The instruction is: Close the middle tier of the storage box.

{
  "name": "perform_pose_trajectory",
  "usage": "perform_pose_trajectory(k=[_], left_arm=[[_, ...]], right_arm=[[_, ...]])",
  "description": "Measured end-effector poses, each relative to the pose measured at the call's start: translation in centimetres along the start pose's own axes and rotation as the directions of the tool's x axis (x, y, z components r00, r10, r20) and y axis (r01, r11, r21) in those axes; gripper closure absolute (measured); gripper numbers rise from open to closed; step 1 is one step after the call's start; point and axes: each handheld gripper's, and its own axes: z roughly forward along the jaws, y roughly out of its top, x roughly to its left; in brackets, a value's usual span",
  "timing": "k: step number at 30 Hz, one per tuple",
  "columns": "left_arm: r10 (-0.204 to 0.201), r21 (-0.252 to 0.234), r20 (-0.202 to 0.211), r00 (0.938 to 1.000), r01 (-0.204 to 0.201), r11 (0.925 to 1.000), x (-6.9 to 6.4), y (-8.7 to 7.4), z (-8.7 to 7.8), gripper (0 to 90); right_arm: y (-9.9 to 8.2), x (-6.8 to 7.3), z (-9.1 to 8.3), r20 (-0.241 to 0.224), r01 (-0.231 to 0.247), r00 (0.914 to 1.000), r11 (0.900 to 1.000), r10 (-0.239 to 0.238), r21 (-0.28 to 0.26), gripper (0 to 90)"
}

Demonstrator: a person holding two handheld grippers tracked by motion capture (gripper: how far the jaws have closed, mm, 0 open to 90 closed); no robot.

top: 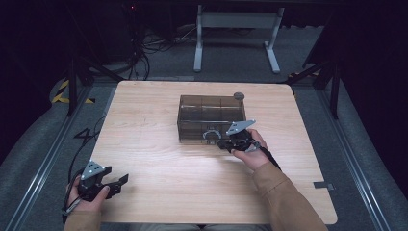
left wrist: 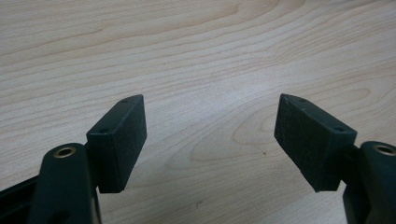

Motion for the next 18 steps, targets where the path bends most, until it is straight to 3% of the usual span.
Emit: perform_pose_trajectory(k=[18], left_arm=[[0.001, -0.001, 0.002, 1.0000, -0.001, 1.0000, 0.0, 0.0, 0.0, 26.2]], right_arm=[[0.5, -1.1, 0.3, 0.040, -0.006, 0.9992, 0.9999, 0.006, 0.010, 90.0]])
